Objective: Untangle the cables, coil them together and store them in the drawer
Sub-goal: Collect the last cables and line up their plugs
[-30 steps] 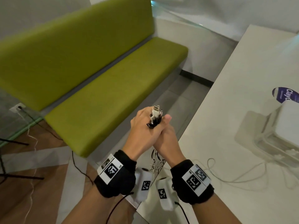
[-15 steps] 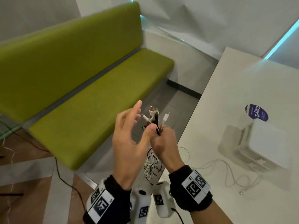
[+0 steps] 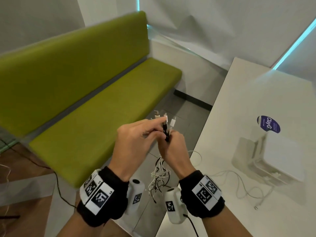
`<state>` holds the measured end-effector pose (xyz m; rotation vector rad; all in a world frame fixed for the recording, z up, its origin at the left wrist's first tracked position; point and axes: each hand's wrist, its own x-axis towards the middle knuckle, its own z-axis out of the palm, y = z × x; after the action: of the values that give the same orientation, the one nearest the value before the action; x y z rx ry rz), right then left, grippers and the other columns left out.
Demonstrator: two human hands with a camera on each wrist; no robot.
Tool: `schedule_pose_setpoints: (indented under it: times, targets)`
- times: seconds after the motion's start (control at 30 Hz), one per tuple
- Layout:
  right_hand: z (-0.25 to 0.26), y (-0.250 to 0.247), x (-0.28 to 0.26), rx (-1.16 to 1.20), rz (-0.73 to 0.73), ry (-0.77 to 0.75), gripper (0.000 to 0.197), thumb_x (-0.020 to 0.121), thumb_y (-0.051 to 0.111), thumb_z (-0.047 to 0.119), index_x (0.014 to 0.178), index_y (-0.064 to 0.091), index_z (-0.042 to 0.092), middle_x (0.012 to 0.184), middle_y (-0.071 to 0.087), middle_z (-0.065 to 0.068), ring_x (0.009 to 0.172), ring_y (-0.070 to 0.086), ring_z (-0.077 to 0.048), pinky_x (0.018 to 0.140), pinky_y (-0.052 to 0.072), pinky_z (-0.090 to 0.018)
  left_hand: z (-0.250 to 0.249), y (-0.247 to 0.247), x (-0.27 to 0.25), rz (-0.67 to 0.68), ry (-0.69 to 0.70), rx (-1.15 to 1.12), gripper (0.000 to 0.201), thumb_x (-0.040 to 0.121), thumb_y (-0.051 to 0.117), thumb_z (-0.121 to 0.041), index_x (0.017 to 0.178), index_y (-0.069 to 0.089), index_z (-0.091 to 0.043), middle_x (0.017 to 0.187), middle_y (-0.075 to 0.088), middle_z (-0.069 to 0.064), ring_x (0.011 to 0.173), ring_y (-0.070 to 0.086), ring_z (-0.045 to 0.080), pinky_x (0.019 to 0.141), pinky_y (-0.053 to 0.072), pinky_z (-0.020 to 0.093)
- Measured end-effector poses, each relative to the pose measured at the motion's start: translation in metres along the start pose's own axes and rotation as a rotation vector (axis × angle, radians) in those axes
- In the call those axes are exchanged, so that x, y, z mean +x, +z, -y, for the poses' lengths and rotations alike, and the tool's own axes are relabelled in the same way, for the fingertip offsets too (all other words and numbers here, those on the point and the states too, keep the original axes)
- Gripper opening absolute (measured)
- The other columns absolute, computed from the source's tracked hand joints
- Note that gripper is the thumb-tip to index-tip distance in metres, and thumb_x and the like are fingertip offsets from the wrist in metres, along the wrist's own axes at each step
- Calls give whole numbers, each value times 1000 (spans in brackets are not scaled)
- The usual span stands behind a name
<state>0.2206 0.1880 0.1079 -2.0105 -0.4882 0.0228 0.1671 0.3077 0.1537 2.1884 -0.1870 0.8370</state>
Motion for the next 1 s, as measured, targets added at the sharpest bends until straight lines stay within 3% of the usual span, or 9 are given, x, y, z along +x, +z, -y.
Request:
schedule_pose_setpoints:
  times: [0.07, 0.2, 0.33, 0.4, 0.47, 0.67, 0.77, 0.9, 1.0]
  targets:
    - [4, 2, 4, -16, -16, 5, 46, 91, 49, 29, 49, 32, 28, 37, 39, 11, 37, 31, -6, 43, 20, -19, -1, -3, 3, -3, -59, -72, 42, 72, 83, -8, 112, 72, -16, 98, 73, -6, 77, 69, 0, 73, 55, 15]
    - [9, 4, 6, -42, -41, 33, 31, 74, 43, 19, 47, 33, 30, 44, 35, 16, 41, 30, -5, 43, 22, -17, 5, 1, 4, 41, -454, -313, 49, 63, 89, -12, 107, 72, -25, 94, 70, -10, 75, 70, 4, 71, 54, 18]
    - [-1, 15, 2, -154, -93, -41, 33, 87, 50, 11, 61, 39, 28, 56, 45, 18, 44, 38, -5, 46, 22, -19, 10, 10, -1, 13, -501, -189, 20, 70, 85, -20, 87, 75, -23, 77, 73, -14, 72, 69, -1, 72, 57, 24]
    - [-3, 17, 1, -149, -100, -43, 23, 83, 45, 13, 64, 42, 27, 56, 51, 9, 46, 42, -13, 48, 25, -21, 9, 11, -2, -3, -550, -246, 19, 69, 86, -17, 82, 75, -25, 74, 74, -13, 70, 70, 1, 73, 59, 27]
    - [-3, 16, 2, -109, -97, -11, 25, 78, 43, 16, 57, 39, 30, 53, 48, 14, 44, 41, -10, 46, 26, -20, 10, 11, -1, -11, -589, -314, 22, 67, 87, -16, 81, 75, -27, 73, 74, -12, 70, 71, 4, 73, 59, 29]
    - [2, 14, 3, -44, -80, 112, 24, 74, 41, 21, 51, 41, 23, 49, 47, 4, 46, 38, -19, 49, 33, -39, 9, 12, -1, 5, -543, -336, 30, 74, 82, -12, 97, 74, -29, 78, 72, -11, 74, 69, 4, 74, 58, 26]
    - [2, 13, 3, -8, -82, 137, 29, 75, 44, 18, 47, 40, 23, 45, 42, 7, 44, 36, -19, 47, 31, -37, 10, 10, 0, 19, -516, -322, 35, 77, 80, -16, 108, 71, -27, 90, 68, -12, 80, 67, 2, 74, 56, 24]
    - [-4, 17, 5, -34, -90, 218, 45, 86, 54, 7, 45, 40, 19, 41, 40, 7, 42, 32, -17, 44, 29, -32, 11, 7, 9, 112, -302, -95, 56, 82, 69, -47, 133, 53, -30, 128, 48, -16, 119, 50, 0, 96, 42, 14]
    - [-3, 18, -2, -23, -8, 201, 28, 91, 54, 8, 65, 50, 16, 59, 53, 4, 51, 44, -14, 51, 46, -35, 14, 15, 13, 280, -194, -100, 53, 84, 68, -48, 130, 58, -24, 131, 53, -16, 123, 49, -1, 102, 42, 21]
